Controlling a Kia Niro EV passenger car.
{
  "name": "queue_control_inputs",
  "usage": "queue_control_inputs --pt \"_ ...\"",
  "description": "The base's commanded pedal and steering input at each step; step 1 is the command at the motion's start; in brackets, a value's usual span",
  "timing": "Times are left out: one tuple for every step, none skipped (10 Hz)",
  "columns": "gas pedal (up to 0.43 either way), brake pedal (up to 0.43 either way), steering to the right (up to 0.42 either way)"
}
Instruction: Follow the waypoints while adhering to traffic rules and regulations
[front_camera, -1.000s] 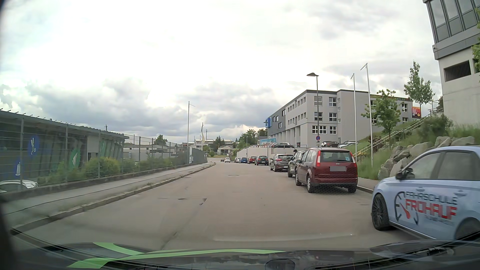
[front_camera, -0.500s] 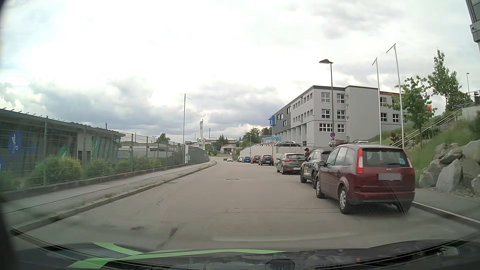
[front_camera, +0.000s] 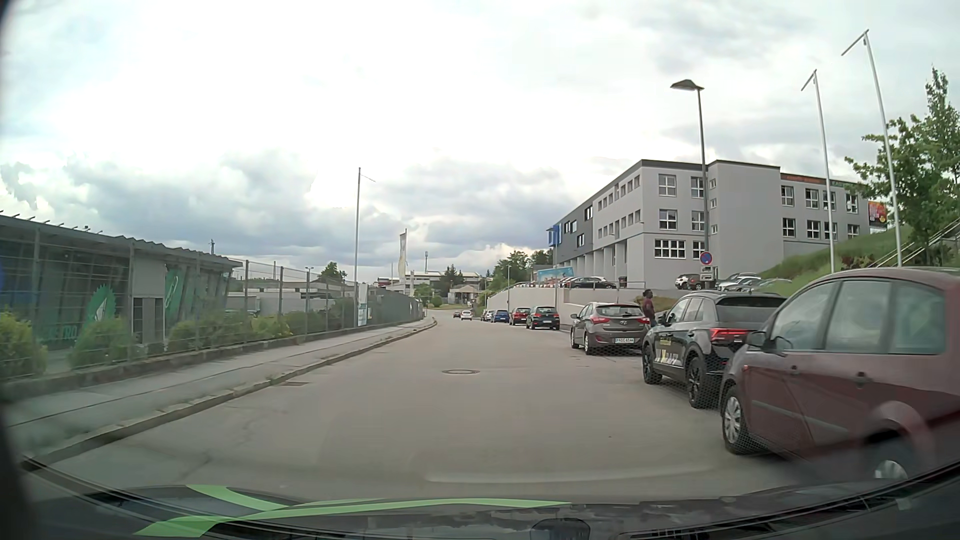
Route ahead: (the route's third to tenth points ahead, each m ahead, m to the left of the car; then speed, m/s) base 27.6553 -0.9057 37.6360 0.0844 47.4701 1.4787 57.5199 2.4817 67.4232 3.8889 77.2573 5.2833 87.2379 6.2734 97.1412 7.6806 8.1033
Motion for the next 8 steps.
queue_control_inputs --pt "0.008 0.000 -0.017" --pt "0.000 0.000 -0.017" --pt "0.000 0.000 -0.017" --pt "0.000 0.000 -0.017" --pt "0.000 0.000 -0.017" --pt "0.000 0.000 -0.017" --pt "0.000 0.000 -0.017" --pt "0.000 0.000 -0.017"
